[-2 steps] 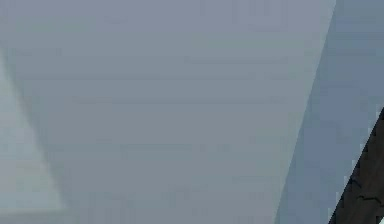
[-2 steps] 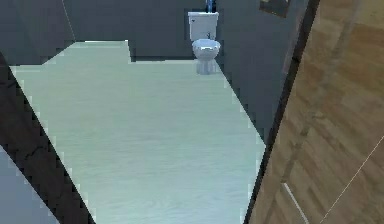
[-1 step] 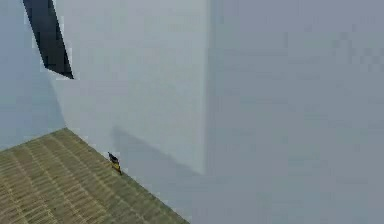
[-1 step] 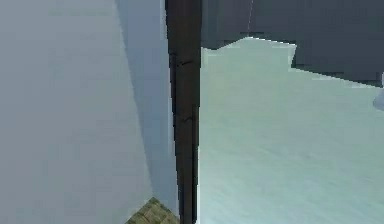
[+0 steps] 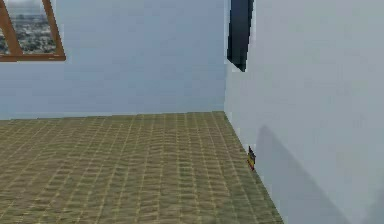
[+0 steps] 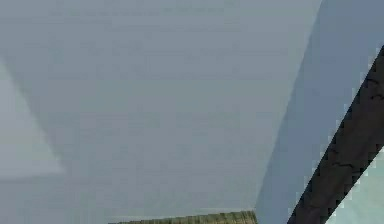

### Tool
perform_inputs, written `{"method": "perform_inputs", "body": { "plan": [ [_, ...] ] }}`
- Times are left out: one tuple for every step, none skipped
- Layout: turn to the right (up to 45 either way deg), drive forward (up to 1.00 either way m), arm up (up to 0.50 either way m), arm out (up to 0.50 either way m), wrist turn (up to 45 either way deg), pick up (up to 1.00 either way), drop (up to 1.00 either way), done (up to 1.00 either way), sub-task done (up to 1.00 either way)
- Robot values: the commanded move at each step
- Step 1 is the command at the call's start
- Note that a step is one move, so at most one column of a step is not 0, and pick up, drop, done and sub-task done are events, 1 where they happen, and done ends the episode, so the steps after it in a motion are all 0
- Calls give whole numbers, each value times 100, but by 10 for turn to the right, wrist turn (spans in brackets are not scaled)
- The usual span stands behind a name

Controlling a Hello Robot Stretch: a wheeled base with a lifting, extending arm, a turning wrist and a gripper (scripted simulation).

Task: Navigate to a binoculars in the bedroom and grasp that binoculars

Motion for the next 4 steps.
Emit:
{"method": "perform_inputs", "body": {
  "plan": [
    [-90, 0, 0, 0, 0, 0, 0, 0, 0],
    [0, 60, 0, 0, 0, 0, 0, 0, 0],
    [0, 15, 0, 0, 0, 0, 0, 0, 0],
    [-450, 0, 0, 0, 0, 0, 0, 0, 0]
  ]
}}
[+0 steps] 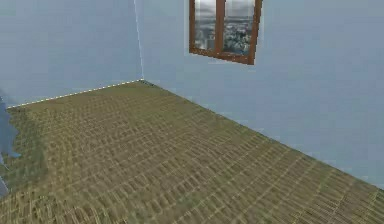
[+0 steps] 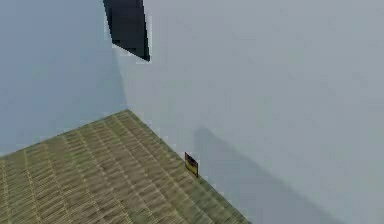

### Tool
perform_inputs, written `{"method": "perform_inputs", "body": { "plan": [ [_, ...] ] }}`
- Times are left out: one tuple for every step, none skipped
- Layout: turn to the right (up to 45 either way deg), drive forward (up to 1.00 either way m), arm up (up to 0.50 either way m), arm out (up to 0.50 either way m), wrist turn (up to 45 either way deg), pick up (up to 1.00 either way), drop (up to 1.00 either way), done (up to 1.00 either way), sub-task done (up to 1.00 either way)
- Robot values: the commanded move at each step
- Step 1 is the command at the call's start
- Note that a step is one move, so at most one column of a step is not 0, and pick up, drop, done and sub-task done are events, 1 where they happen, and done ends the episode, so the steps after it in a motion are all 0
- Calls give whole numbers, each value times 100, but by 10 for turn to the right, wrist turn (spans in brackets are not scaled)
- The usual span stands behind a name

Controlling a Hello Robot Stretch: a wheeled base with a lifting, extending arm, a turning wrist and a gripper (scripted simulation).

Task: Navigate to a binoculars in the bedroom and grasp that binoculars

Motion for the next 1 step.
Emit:
{"method": "perform_inputs", "body": {
  "plan": [
    [-300, 0, 0, 0, 0, 0, 0, 0, 0]
  ]
}}
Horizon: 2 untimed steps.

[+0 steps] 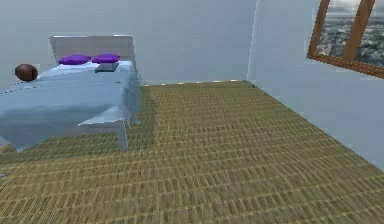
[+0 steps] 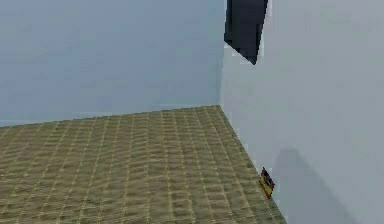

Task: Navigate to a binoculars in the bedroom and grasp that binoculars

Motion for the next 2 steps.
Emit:
{"method": "perform_inputs", "body": {
  "plan": [
    [0, 60, 0, 0, 0, 0, 0, 0, 0],
    [-450, 0, 0, 0, 0, 0, 0, 0, 0]
  ]
}}
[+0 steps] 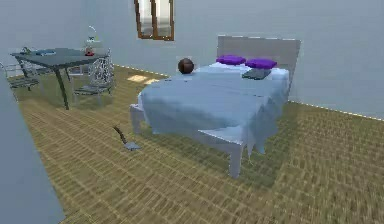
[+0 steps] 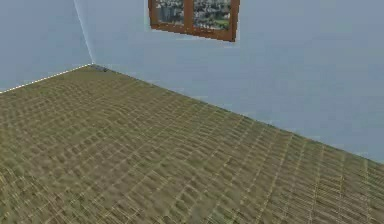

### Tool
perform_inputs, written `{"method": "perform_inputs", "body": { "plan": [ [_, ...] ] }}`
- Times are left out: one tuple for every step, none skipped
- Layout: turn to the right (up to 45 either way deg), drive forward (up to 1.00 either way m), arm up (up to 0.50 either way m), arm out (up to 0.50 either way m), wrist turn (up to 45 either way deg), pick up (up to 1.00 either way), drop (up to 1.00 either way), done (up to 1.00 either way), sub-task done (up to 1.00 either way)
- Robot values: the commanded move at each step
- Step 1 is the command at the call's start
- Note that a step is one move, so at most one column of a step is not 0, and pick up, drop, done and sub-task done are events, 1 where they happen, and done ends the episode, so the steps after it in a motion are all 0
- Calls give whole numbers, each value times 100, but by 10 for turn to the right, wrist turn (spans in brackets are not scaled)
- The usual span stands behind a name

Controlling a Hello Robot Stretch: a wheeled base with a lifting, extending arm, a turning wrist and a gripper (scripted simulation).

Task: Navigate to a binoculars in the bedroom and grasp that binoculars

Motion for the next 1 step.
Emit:
{"method": "perform_inputs", "body": {
  "plan": [
    [-180, 0, 0, 0, 0, 0, 0, 0, 0]
  ]
}}
